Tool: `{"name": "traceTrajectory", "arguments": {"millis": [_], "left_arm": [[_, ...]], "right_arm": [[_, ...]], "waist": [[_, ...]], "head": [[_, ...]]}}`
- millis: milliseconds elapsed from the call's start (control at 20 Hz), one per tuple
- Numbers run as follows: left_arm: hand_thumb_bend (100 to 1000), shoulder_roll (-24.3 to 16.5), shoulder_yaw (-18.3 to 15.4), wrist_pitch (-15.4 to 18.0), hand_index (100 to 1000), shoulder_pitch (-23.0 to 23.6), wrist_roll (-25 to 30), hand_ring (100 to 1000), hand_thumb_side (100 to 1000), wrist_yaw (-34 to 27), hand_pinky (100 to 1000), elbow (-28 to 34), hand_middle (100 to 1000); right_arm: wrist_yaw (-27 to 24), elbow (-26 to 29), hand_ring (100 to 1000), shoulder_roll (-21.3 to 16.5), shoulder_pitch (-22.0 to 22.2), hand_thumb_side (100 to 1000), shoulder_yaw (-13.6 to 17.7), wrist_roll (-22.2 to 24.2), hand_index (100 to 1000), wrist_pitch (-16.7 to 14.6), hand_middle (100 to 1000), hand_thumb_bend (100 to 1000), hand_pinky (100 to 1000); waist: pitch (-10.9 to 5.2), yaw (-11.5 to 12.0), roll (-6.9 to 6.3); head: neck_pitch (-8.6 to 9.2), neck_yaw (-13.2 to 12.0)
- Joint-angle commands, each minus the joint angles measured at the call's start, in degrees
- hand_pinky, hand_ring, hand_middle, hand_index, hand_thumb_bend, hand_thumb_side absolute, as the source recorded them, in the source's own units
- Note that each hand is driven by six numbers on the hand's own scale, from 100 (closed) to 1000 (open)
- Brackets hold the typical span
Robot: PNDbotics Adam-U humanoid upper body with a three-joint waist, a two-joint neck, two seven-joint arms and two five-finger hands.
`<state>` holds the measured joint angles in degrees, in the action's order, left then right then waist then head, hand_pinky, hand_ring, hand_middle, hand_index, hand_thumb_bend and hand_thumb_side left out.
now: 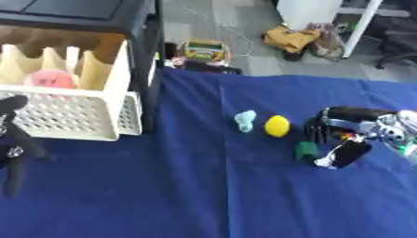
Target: Pick up objects from table and place into drawer.
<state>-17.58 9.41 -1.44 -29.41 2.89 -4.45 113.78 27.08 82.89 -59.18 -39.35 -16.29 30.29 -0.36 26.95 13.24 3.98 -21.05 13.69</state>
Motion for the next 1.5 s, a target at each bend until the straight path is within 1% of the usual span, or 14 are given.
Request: {"name": "traceTrajectory", "arguments": {"millis": [50, 350, 400, 600, 1000, 1050, 1500], "left_arm": [[100, -0.3, 0.0, 0.0, 895, -0.4, 0.3, 173, 974, 0.1, 570, 0.8, 434], [100, -0.1, 0.1, -0.3, 895, -0.1, 0.8, 172, 980, 0.3, 568, 0.8, 434], [100, -0.1, 0.1, -0.3, 895, -0.1, 0.8, 172, 980, 0.4, 567, 0.8, 434], [100, 0.0, 0.2, -0.4, 896, 0.1, 1.0, 172, 982, 0.4, 560, 0.8, 435], [100, 0.1, 0.2, -0.7, 896, 0.3, 1.2, 172, 987, 0.5, 558, 0.8, 435], [100, 0.1, 0.2, -0.7, 896, 0.3, 1.2, 173, 986, 0.5, 559, 0.8, 436], [100, 0.3, 0.1, -0.9, 896, 0.6, 1.2, 174, 983, 0.2, 558, 0.8, 436]], "right_arm": [[-0.7, -0.1, 666, -0.9, -0.8, 354, 0.3, -0.5, 626, 0.2, 495, 244, 640], [-1.7, -0.1, 654, -0.7, -0.9, 335, 0.3, -0.6, 605, 0.6, 475, 184, 633], [-1.8, -0.1, 652, -0.6, -0.9, 326, 0.3, -0.7, 601, 0.7, 472, 152, 630], [-2.5, -0.1, 636, -0.5, -0.9, 290, 0.4, -1.0, 581, 1.3, 453, 100, 618], [-4.0, 0.3, 629, -0.6, -0.9, 283, 0.5, -1.7, 568, 2.3, 440, 100, 609], [-4.1, 0.4, 618, -0.6, -0.9, 276, 0.5, -1.7, 545, 2.4, 419, 100, 598], [-6.2, 4.2, 598, -1.8, -0.6, 265, 2.4, -4.3, 516, 4.5, 380, 100, 581]], "waist": [[-1.02, 0.0, -0.15], [-0.99, 0.0, -0.15], [-1.0, 0.0, -0.15], [-1.07, 0.0, -0.15], [-1.15, 0.0, -0.09], [-1.17, 0.0, -0.09], [-2.05, -0.3, 0.15]], "head": [[0.53, 0.0], [0.6, 0.0], [0.61, 0.0], [0.68, 0.0], [0.72, 0.0], [0.72, 0.0], [0.54, -0.3]]}}
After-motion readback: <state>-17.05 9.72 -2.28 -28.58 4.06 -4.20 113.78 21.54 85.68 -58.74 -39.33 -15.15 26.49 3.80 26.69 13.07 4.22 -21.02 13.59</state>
